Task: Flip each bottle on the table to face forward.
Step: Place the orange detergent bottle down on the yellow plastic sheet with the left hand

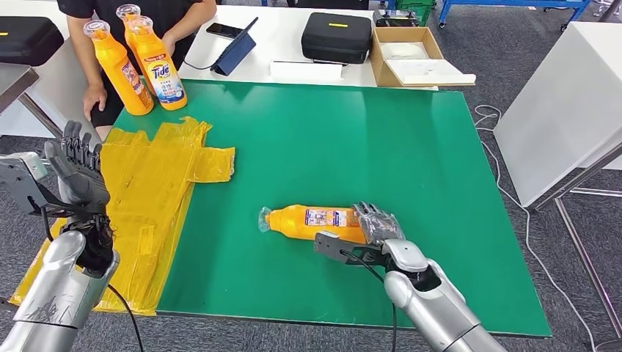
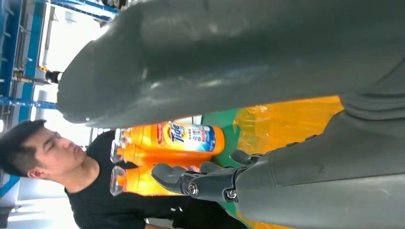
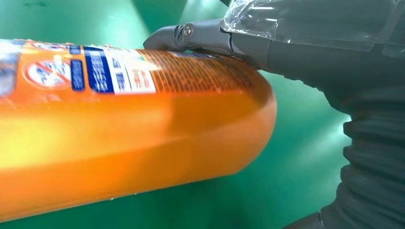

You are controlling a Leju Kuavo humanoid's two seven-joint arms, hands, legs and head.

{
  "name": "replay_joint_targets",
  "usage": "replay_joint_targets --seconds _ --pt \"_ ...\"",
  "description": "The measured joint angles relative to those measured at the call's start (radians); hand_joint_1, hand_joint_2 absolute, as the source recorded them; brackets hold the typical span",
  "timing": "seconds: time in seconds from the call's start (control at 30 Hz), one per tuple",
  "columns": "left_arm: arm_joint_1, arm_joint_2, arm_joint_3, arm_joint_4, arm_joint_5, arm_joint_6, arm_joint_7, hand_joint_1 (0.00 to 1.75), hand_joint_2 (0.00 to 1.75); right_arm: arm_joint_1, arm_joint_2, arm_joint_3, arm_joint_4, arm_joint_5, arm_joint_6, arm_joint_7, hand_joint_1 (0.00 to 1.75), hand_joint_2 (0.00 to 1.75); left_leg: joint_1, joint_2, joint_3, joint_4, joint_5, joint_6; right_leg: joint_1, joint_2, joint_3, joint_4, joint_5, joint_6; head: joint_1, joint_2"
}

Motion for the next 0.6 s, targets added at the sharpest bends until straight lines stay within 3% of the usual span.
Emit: replay_joint_targets --seconds 0.23,0.27,0.37,0.5,0.6 --pt "-0.009 -0.005 -0.012 0.001 -0.003 0.003 0.002 0.0 0.0 0.01 0.002 -0.025 0.011 0.02 -0.01 0.022 0.0 1.75 0.0 0.0 0.0 0.0 0.0 0.0 0.0 0.0 0.0 0.0 0.0 0.0 0.0 0.0" --pt "-0.009 -0.005 -0.012 0.001 -0.003 0.003 0.002 0.0 0.0 0.012 0.003 -0.03 0.011 0.025 -0.009 0.025 0.07 1.75 0.0 0.0 0.0 0.0 0.0 0.0 0.0 0.0 0.0 0.0 0.0 0.0 0.0 0.0" --pt "-0.008 -0.007 -0.012 0.001 -0.006 0.003 0.004 0.0 0.0 0.017 0.008 -0.041 0.01 0.038 -0.005 0.033 0.5 1.75 0.0 0.0 0.0 0.0 0.0 0.0 0.0 0.0 0.0 0.0 0.0 0.0 0.0 0.0" --pt "-0.009 -0.009 -0.012 0.001 -0.011 0.002 0.005 0.0 0.0 0.022 0.016 -0.056 0.01 0.048 0.0 0.037 1.68 1.75 0.0 0.0 0.0 0.0 0.0 0.0 0.0 0.0 0.0 0.0 0.0 0.0 0.0 0.0" --pt "-0.006 -0.009 -0.012 0.001 -0.011 0.0 0.006 0.0 0.0 0.027 0.017 -0.064 0.005 0.054 0.002 0.037 1.75 1.75 0.0 0.0 0.0 0.0 0.0 0.0 0.0 0.0 0.0 0.0 0.0 0.0 0.0 0.0"
